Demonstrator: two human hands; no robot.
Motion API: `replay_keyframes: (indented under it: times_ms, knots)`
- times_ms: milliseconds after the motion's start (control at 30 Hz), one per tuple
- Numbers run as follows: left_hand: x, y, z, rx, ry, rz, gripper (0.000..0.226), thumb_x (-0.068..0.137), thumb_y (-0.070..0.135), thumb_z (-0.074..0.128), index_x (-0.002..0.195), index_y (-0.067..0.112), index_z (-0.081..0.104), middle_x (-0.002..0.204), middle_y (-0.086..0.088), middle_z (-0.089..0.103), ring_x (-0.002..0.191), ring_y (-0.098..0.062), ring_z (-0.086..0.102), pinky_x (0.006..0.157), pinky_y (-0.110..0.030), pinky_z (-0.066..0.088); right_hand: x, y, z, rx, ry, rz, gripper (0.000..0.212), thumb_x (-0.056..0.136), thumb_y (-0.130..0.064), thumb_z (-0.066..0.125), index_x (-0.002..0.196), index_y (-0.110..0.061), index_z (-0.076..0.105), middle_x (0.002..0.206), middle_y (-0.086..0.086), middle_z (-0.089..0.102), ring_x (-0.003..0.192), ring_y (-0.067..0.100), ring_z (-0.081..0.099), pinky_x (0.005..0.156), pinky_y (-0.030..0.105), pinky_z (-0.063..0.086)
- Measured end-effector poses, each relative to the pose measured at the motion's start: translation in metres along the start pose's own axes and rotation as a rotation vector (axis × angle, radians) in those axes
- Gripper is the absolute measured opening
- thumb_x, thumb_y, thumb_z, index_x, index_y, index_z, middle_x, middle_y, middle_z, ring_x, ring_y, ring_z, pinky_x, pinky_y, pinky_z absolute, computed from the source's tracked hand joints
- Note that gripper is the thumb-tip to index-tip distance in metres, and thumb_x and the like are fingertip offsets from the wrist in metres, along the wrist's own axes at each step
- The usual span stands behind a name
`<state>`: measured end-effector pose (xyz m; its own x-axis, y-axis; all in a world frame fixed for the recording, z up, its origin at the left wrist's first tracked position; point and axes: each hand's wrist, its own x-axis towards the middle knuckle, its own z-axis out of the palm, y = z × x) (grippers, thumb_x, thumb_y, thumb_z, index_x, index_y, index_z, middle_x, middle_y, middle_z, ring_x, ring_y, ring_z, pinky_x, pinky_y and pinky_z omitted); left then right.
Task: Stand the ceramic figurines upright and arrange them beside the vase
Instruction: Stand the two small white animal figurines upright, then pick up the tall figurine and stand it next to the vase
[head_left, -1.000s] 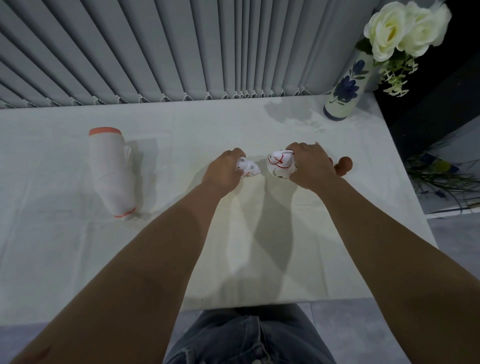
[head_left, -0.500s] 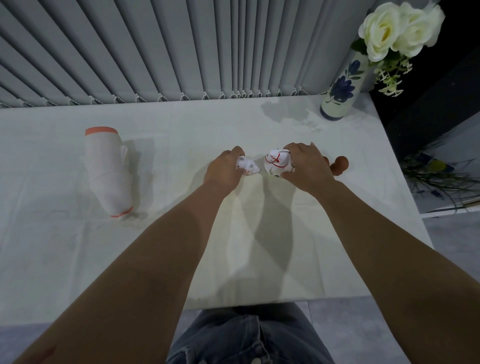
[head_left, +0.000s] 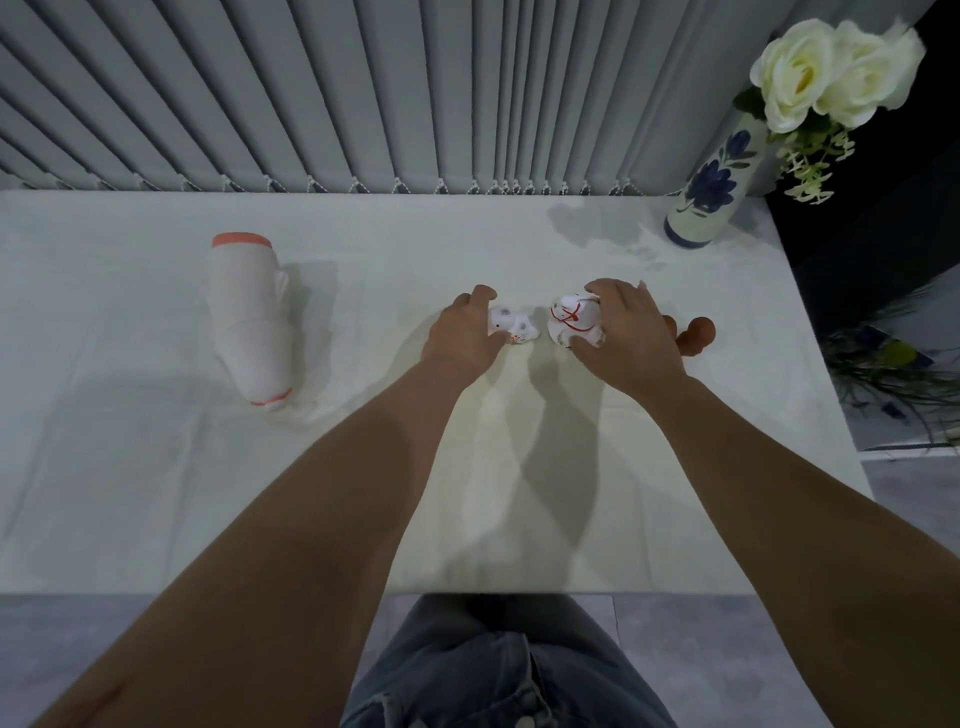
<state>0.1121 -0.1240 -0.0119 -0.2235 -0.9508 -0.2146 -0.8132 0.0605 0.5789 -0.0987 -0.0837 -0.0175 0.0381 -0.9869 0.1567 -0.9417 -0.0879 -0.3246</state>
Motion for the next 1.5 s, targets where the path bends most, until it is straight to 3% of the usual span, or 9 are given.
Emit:
replay_keyframes:
  times_ms: [167,333,500,800,967,1100,1300,1500]
  knots:
    - [-0.026,-0.007,-0.004,-0.012,0.083,-0.042,0.054,0.090,0.030,0.065,0.136,0.012,0.044,0.131,-0.013,0.055,0.124,-0.032,0.049,0.098,-0.042,0.045,-0.008,-0.024,-0.013,0.089,0.061,-0.038,0.049,0.083,-0.027,0.066,0.125,-0.007,0.051,0.126,0.009,0.058,0.119,0.028,0.051,0.114,0.047,0.032]
    - [-0.060,-0.023,-0.011,0.040,0.176,-0.084,0.052,0.092,0.031,0.062,0.136,0.011,0.044,0.128,-0.014,0.057,0.125,-0.031,0.047,0.099,-0.036,0.040,-0.013,-0.049,-0.009,0.169,0.019,-0.132,0.050,0.084,-0.031,0.057,0.127,-0.007,0.049,0.128,0.008,0.056,0.122,0.026,0.049,0.120,0.041,0.020]
    - [-0.088,-0.051,-0.025,0.113,0.262,-0.076,0.051,0.091,0.032,0.061,0.136,0.012,0.046,0.132,-0.012,0.056,0.129,-0.030,0.046,0.110,-0.035,0.033,-0.019,-0.088,0.007,0.199,-0.006,-0.171,0.048,0.082,-0.026,0.061,0.124,-0.006,0.052,0.126,0.010,0.058,0.121,0.029,0.051,0.113,0.047,0.031]
    - [-0.096,-0.142,-0.108,0.363,0.285,0.014,0.059,0.089,0.024,0.057,0.144,0.019,0.037,0.151,-0.008,0.040,0.143,-0.028,0.032,0.122,-0.045,0.016,-0.011,-0.191,0.047,0.192,-0.248,-0.152,0.062,0.089,-0.033,0.061,0.143,-0.012,0.040,0.147,0.008,0.043,0.136,0.027,0.038,0.111,0.036,0.031]
    - [-0.100,-0.201,-0.158,0.571,0.220,0.055,0.076,0.082,0.013,0.054,0.150,0.029,0.026,0.162,-0.002,0.020,0.152,-0.025,0.010,0.123,-0.048,0.002,-0.006,-0.257,0.079,0.155,-0.325,-0.115,0.072,0.089,-0.044,0.060,0.148,-0.012,0.033,0.151,0.010,0.041,0.138,0.028,0.037,0.114,0.037,0.026]
    - [-0.097,-0.236,-0.180,0.716,0.131,0.126,0.084,0.083,0.016,0.057,0.153,0.035,0.014,0.165,-0.004,0.007,0.153,-0.026,-0.001,0.122,-0.053,-0.003,-0.005,-0.302,0.100,0.087,-0.308,-0.109,0.082,0.082,-0.061,0.058,0.144,-0.012,0.035,0.140,0.011,0.053,0.127,0.033,0.051,0.107,0.042,0.034]
    - [-0.079,-0.257,-0.186,0.784,0.063,0.174,0.089,0.090,0.019,0.056,0.153,0.039,-0.003,0.165,-0.005,-0.006,0.152,-0.027,-0.011,0.122,-0.054,-0.007,0.006,-0.346,0.122,-0.056,-0.222,0.031,0.095,0.072,-0.070,0.058,0.142,-0.014,0.027,0.122,0.008,0.063,0.109,0.032,0.060,0.093,0.043,0.041]
    - [-0.056,-0.268,-0.184,0.755,0.060,0.214,0.099,0.088,0.033,0.064,0.151,0.040,-0.012,0.164,-0.007,-0.012,0.152,-0.029,-0.009,0.122,-0.053,-0.003,0.017,-0.364,0.137,-0.132,-0.190,0.158,0.087,0.074,-0.064,0.059,0.138,-0.013,0.028,0.116,0.007,0.065,0.104,0.029,0.062,0.087,0.042,0.038]
